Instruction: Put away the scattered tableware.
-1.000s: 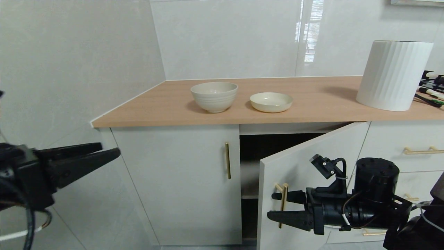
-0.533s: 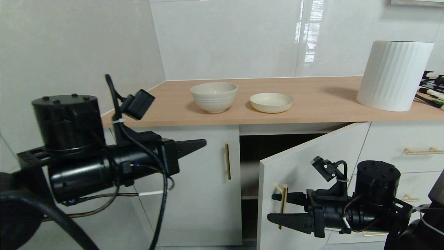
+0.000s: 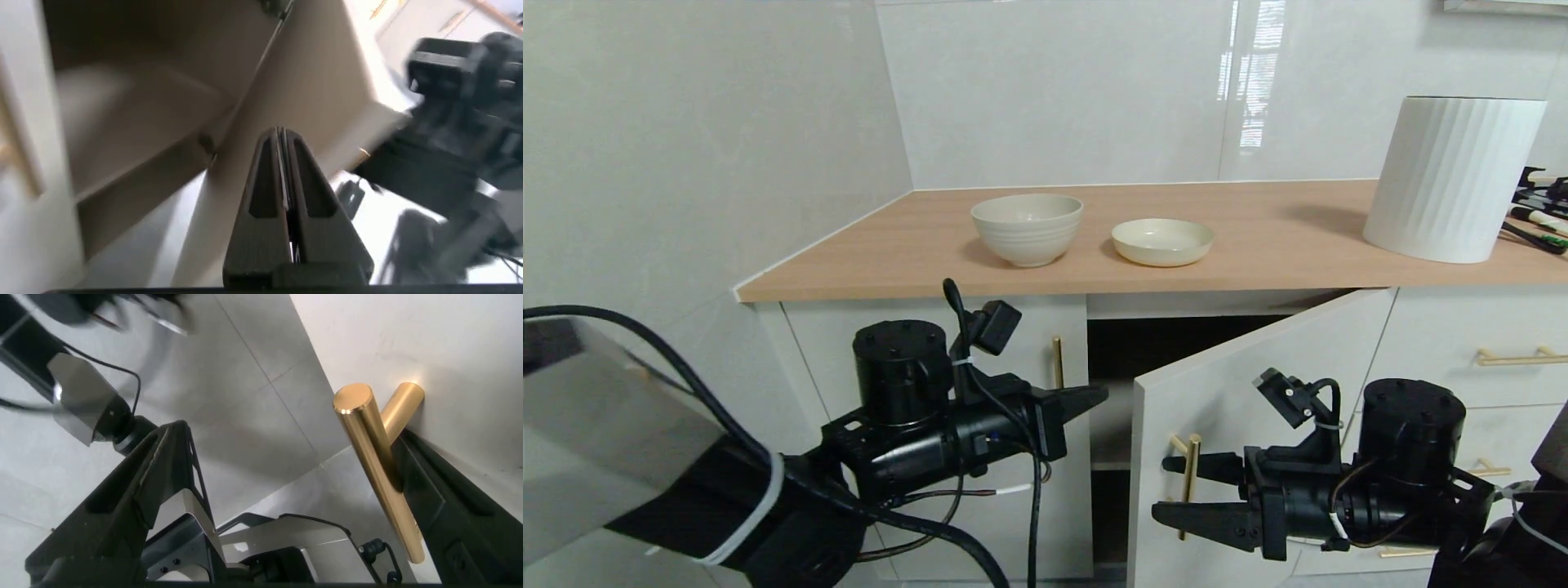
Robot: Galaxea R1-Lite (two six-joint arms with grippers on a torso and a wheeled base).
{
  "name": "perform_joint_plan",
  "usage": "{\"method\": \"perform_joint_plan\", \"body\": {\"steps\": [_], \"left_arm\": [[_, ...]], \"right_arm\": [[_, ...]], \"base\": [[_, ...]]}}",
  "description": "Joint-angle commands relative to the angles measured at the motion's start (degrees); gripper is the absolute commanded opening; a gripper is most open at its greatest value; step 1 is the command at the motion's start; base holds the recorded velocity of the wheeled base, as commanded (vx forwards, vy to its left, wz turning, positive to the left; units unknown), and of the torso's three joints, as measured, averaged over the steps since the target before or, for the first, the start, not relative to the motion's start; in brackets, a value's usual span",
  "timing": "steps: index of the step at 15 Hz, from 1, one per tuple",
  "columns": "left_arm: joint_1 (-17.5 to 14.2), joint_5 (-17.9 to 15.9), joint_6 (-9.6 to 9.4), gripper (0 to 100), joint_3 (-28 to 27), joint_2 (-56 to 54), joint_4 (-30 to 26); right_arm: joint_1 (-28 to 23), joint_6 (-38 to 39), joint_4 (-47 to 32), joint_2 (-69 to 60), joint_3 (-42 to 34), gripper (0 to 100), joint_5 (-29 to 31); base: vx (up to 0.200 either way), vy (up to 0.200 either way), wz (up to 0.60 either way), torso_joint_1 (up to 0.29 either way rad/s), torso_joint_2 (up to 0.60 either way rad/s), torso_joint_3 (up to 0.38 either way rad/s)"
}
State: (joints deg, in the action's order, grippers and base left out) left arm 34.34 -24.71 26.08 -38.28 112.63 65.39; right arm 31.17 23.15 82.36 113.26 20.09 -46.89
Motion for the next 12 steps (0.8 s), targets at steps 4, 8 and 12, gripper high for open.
{"method": "perform_joint_plan", "body": {"steps": [4, 8, 12], "left_arm": [[2.31, 2.83, 1.52, 0, -8.04, 9.89, 0.88], [3.72, 2.65, 1.52, 0, -10.50, 10.51, -5.27], [5.83, 2.56, 1.52, 0, -10.41, 11.30, -5.27]], "right_arm": [[0.03, -0.03, 0.52, 0.38, -0.14, 100, 0.22], [0.03, -0.12, 0.61, 0.12, -0.40, 100, 2.15], [-0.76, -1.27, 0.61, -1.03, -1.37, 100, 4.87]], "base": [[0.000, 0.000, 0.00, 0.000, 0.00, 0.000], [0.000, 0.000, 0.00, 0.000, 0.00, 0.000], [0.000, 0.000, 0.00, 0.000, 0.00, 0.000]]}}
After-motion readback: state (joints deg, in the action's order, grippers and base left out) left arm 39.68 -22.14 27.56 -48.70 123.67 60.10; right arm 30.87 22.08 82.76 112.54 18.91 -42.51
